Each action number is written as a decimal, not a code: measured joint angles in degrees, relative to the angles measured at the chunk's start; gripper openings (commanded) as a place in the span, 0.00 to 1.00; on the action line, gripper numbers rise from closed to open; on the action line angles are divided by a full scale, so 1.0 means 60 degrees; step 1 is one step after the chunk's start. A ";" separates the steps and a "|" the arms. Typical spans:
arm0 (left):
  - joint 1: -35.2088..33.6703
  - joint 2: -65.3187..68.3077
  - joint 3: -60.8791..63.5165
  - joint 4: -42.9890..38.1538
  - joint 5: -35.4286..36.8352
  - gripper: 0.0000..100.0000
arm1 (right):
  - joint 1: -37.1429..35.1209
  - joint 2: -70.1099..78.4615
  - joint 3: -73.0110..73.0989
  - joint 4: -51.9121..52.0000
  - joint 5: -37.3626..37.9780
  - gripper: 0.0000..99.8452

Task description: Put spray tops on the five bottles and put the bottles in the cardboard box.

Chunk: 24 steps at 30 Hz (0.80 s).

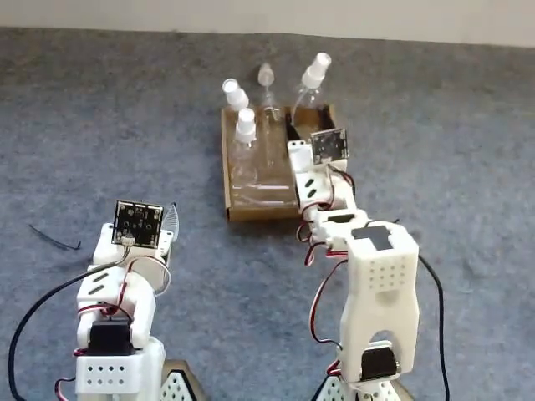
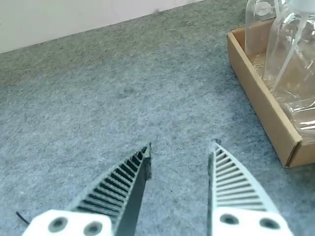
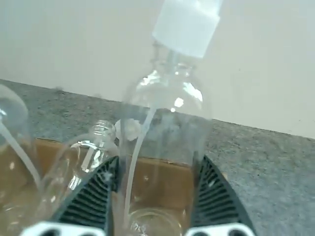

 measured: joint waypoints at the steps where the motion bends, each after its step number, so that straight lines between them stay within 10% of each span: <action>1: 0.0000 0.0000 0.0000 0.0000 0.0000 0.17 | 0.0000 0.0000 0.0000 0.0000 0.0000 0.13; 24: 0.0000 0.0000 0.0205 -0.0293 -0.0059 0.17 | 0.0322 0.0000 0.0000 0.0000 -0.0015 0.19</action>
